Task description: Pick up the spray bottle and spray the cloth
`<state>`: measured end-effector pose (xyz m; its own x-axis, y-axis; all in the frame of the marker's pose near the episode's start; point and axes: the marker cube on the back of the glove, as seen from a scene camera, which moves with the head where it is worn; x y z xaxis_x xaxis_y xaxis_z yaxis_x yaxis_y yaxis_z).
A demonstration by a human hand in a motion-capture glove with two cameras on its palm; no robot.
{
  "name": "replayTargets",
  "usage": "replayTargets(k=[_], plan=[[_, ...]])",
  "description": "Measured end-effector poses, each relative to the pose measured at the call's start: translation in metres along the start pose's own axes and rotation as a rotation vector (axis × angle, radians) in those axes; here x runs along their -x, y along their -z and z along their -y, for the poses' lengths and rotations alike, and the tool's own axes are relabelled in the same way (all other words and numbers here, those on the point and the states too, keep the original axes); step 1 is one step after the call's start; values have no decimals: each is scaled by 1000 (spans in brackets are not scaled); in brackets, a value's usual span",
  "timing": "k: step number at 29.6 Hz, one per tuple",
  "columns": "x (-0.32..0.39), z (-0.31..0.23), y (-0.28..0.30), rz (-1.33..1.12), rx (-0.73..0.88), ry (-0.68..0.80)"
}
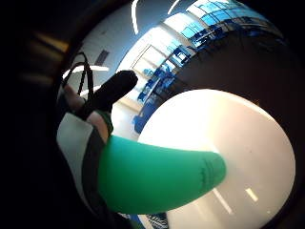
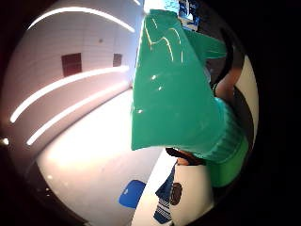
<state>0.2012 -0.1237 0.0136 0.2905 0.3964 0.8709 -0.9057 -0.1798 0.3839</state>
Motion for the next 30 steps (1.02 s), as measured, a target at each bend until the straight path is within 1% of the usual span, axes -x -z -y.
replayTargets(k=[10, 20, 24, 30], plan=[[-13, 5, 2, 13, -6, -10], [-15, 1, -2, -3, 5, 22], [-38, -9, 3, -39, 10, 7], [-76, -9, 10, -50, 15, -31]])
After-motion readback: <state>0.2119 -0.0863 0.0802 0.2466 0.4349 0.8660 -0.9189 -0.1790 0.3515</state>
